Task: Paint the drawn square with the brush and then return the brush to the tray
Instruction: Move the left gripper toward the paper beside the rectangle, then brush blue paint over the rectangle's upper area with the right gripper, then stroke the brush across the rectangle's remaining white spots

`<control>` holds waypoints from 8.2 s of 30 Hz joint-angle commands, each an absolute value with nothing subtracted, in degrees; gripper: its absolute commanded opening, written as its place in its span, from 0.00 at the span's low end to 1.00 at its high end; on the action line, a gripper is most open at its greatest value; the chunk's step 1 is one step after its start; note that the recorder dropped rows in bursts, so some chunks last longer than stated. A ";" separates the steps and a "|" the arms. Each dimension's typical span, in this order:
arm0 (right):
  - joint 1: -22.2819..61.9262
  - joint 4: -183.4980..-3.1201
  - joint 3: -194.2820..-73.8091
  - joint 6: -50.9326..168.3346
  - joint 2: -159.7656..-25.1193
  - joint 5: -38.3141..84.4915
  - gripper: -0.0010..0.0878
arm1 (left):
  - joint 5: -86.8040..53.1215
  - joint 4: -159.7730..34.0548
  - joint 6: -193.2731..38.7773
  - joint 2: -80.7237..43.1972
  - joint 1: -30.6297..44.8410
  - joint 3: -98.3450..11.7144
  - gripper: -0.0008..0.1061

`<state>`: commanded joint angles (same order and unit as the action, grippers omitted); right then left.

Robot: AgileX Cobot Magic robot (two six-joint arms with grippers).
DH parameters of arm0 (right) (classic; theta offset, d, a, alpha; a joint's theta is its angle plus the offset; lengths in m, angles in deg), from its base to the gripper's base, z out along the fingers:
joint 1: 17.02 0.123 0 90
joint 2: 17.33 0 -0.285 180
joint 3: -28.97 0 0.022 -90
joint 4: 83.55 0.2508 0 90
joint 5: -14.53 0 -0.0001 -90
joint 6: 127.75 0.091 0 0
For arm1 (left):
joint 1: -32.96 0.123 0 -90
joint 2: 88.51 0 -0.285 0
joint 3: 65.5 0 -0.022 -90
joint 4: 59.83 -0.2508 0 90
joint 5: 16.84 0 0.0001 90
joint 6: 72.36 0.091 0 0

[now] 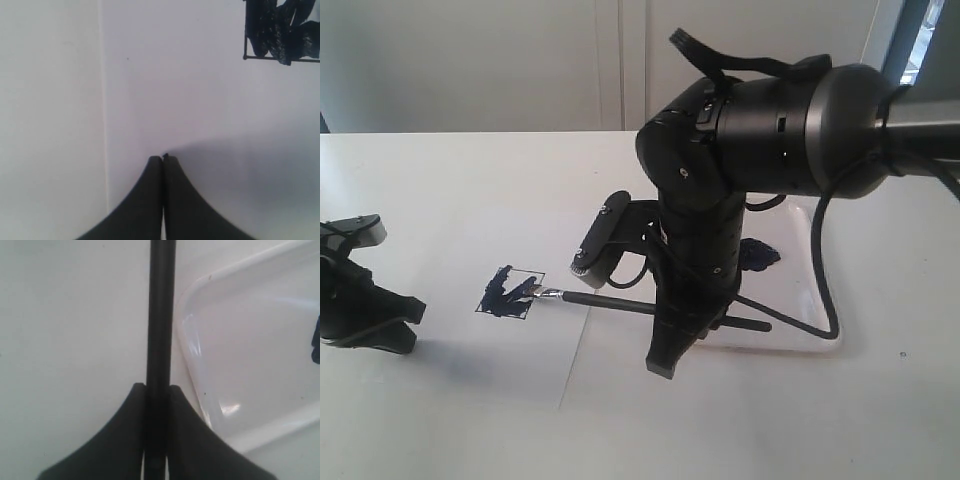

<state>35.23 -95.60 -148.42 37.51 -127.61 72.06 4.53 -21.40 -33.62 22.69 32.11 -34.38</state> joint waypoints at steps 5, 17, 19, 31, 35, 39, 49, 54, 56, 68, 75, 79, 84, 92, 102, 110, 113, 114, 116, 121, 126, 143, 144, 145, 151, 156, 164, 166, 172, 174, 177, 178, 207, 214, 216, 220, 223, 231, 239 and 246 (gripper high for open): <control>35.23 -95.44 -148.42 37.51 -127.61 72.22 0.01 | 5.66 -21.28 -33.62 22.35 32.11 -34.50 0.01; 35.23 -95.47 -148.42 37.51 -127.61 72.74 0.01 | 14.91 -16.42 -32.60 15.24 26.94 -36.31 0.01; 35.23 -95.46 -148.42 37.72 -127.61 72.74 0.01 | 13.66 -16.30 -33.53 15.61 24.25 -36.31 0.01; 35.23 -94.70 -148.42 36.22 -127.61 75.07 0.01 | 8.97 -16.23 -37.93 17.22 19.64 -36.31 0.01; 35.23 -93.21 -148.42 35.08 -127.61 74.56 0.01 | 9.06 -16.78 -38.36 18.25 19.64 -36.31 0.01; 35.23 -90.96 -148.42 32.32 -127.73 74.80 0.01 | 9.65 -17.36 -38.92 18.88 19.64 -36.21 0.01; 35.23 -90.86 -148.42 32.32 -127.95 75.48 0.01 | 9.54 -28.73 -47.76 18.88 19.64 -36.21 0.01; 35.23 -90.97 -148.42 32.32 -127.95 75.05 0.01 | 8.39 -31.53 -49.98 18.88 19.64 -36.21 0.01; 35.23 -90.97 -148.42 32.32 -127.95 74.83 0.01 | 8.26 -31.58 -50.14 18.88 19.74 -36.21 0.01; 35.23 -91.06 -148.42 32.04 -129.71 73.53 0.01 | 9.16 -34.21 -53.14 18.88 23.59 -36.21 0.01; 35.11 -95.24 -148.42 34.63 -130.64 71.16 0.01 | 9.16 -34.43 -52.91 18.88 23.59 -36.21 0.01; 34.36 -95.36 -148.42 34.99 -130.64 69.99 0.01 | 9.16 -34.43 -52.91 18.88 23.59 -36.21 0.01; 34.30 -97.77 -148.42 36.09 -130.64 69.04 0.01 | 9.16 -34.43 -52.91 18.88 23.59 -36.21 0.01; 34.26 -98.97 -148.45 37.11 -130.64 67.45 0.01 | 9.16 -34.43 -52.91 18.88 23.59 -36.21 0.01; 34.26 -101.79 -148.45 39.91 -131.21 67.22 0.01 | 8.82 -34.42 -52.91 18.88 23.59 -36.21 0.01; 34.26 -101.15 -148.54 39.91 -132.97 68.08 0.01 | 8.46 -34.42 -52.91 18.88 23.59 -36.21 0.01; 34.26 -100.42 -148.54 39.38 -132.97 68.97 0.01 | 8.05 -34.42 -52.91 18.88 23.59 -36.21 0.01; 34.26 -99.37 -148.54 37.92 -132.97 69.31 0.01 | 8.05 -34.42 -52.91 18.88 23.59 -36.21 0.01; 34.26 -97.55 -148.54 35.96 -132.70 69.68 0.01 | 7.82 -34.42 -52.91 18.88 23.59 -36.21 0.01; 34.38 -97.36 -148.54 35.52 -132.25 69.90 0.01 | 7.71 -34.42 -52.91 18.88 23.59 -36.21 0.01; 34.38 -95.10 -148.54 32.61 -131.01 70.46 0.01 | 7.61 -34.42 -52.91 18.88 23.59 -36.21 0.01; 34.38 -90.44 -148.54 27.83 -129.14 72.17 0.01 | 7.71 -34.42 -52.91 18.88 23.59 -36.21 0.01; 34.38 -90.44 -148.54 28.04 -128.83 71.24 0.01 | 7.71 -34.42 -52.91 18.88 23.59 -36.21 0.01; 34.38 -90.44 -148.54 28.15 -128.55 69.95 0.01 | 7.50 -34.42 -52.91 18.88 23.59 -36.21 0.01; 34.38 -91.98 -148.65 30.84 -129.69 65.24 0.01 | 7.08 -34.20 -52.91 18.88 23.59 -36.34 0.01; 34.38 -93.29 -148.65 33.51 -131.67 61.28 0.01 | 6.39 -33.67 -53.06 18.60 23.59 -36.34 0.01; 34.38 -96.12 -151.46 35.89 -135.47 61.35 0.01 | 5.16 -32.19 -53.15 18.60 23.59 -36.68 0.01; 34.38 -96.12 -152.43 36.04 -135.88 61.45 0.01 | 6.35 -31.78 -53.15 18.50 23.59 -37.57 0.01; 34.38 -98.99 -154.32 38.70 -136.17 63.46 0.01 | 7.05 -31.78 -53.15 16.21 23.59 -40.63 0.01; 34.38 -99.05 -154.44 38.70 -136.17 64.83 0.01 | 7.06 -31.78 -53.15 15.80 23.59 -41.90 0.01; 34.38 -99.05 -154.44 38.70 -136.22 65.52 0.01 | 6.66 -32.03 -53.15 15.91 23.59 -43.20 0.01; 34.38 -99.05 -154.44 38.70 -136.32 65.41 0.01 | 6.66 -32.03 -53.15 16.18 23.59 -43.36 0.01; 34.38 -93.81 -154.44 31.01 -136.59 68.38 0.01 | 7.53 -34.22 -55.04 23.53 23.59 -43.36 0.01; 34.38 -90.58 -154.44 27.64 -136.59 71.22 0.01 | 7.38 -34.22 -55.04 23.71 23.59 -43.36 0.01; 34.38 -89.03 -154.44 26.76 -136.59 71.06 0.01 | 7.24 -34.22 -55.04 23.71 23.59 -43.36 0.01; 34.38 -89.29 -154.44 28.29 -136.59 69.14 0.01 | 7.24 -34.22 -55.04 23.71 23.59 -43.36 0.01; 34.38 -93.04 -154.44 32.48 -136.59 67.82 0.01 | 7.36 -34.22 -55.04 23.71 23.59 -43.36 0.01; 34.38 -97.58 -154.44 37.28 -136.59 65.11 0.01 | 7.36 -34.22 -55.04 23.71 23.59 -43.36 0.01; 34.38 -99.86 -154.44 40.53 -136.59 64.09 0.01 | 7.47 -34.22 -55.04 23.71 23.59 -43.36 0.01; 34.38 -100.00 -154.44 40.54 -136.59 65.22 0.01 | 7.56 -34.22 -55.04 23.71 23.59 -43.36 0.01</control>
<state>34.38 -100.00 -154.44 40.54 -136.59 65.22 7.56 -34.22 -55.04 23.71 23.59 -43.36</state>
